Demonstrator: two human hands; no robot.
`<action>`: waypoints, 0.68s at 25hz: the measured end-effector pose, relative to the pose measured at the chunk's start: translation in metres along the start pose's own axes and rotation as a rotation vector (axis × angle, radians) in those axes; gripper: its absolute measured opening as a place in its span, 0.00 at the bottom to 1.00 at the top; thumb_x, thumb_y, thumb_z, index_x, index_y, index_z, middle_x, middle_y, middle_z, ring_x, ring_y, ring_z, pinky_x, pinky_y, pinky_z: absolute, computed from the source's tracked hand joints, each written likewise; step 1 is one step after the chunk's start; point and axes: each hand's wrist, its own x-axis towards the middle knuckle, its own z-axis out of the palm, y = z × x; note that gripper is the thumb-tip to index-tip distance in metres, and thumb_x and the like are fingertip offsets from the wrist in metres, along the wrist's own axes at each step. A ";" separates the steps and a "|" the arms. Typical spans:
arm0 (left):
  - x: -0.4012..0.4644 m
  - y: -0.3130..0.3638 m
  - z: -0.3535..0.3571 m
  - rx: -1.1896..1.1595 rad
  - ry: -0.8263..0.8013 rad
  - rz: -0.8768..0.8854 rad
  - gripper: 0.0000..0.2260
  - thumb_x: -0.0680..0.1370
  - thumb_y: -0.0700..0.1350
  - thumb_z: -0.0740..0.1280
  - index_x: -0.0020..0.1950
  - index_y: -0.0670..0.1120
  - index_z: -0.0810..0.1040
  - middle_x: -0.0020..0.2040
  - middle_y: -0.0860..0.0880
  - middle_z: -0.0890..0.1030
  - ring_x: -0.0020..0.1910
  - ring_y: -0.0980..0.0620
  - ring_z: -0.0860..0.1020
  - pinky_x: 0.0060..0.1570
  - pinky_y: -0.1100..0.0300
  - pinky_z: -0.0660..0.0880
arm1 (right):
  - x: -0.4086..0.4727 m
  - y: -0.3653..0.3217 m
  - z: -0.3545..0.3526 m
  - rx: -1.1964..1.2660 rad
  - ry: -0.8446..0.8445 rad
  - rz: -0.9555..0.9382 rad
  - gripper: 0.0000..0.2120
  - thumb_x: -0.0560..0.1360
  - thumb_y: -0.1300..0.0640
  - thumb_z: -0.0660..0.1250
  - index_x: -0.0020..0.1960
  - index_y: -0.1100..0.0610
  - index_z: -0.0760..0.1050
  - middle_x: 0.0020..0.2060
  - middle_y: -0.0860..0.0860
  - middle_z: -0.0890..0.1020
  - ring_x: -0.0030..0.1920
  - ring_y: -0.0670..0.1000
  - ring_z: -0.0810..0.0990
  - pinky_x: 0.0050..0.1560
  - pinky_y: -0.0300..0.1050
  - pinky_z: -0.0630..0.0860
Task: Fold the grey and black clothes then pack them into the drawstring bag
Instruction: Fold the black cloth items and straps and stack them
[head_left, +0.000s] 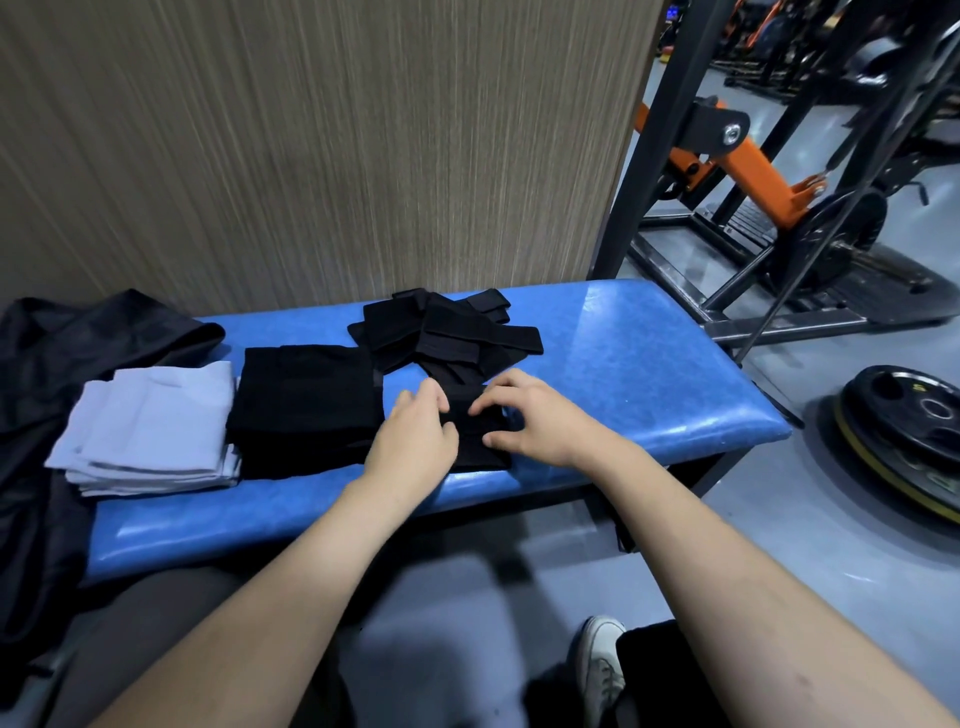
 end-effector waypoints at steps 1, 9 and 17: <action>-0.006 0.002 0.002 0.053 -0.020 -0.003 0.09 0.79 0.44 0.63 0.58 0.47 0.68 0.53 0.46 0.71 0.46 0.42 0.76 0.43 0.53 0.69 | 0.001 0.000 0.000 -0.007 0.000 0.001 0.15 0.73 0.56 0.75 0.59 0.49 0.81 0.59 0.48 0.73 0.58 0.51 0.74 0.60 0.44 0.72; -0.015 0.005 0.013 0.387 0.078 0.266 0.13 0.78 0.41 0.62 0.62 0.47 0.72 0.59 0.49 0.68 0.56 0.47 0.70 0.51 0.55 0.70 | 0.005 -0.001 0.003 -0.059 0.029 0.047 0.18 0.69 0.53 0.77 0.56 0.51 0.76 0.57 0.47 0.71 0.57 0.50 0.71 0.59 0.48 0.73; -0.007 0.007 0.003 0.467 0.059 0.147 0.14 0.81 0.50 0.62 0.64 0.46 0.72 0.61 0.48 0.71 0.60 0.48 0.72 0.58 0.56 0.69 | 0.014 -0.005 0.007 -0.012 0.003 0.027 0.16 0.70 0.54 0.77 0.57 0.53 0.80 0.57 0.47 0.74 0.59 0.50 0.68 0.62 0.41 0.67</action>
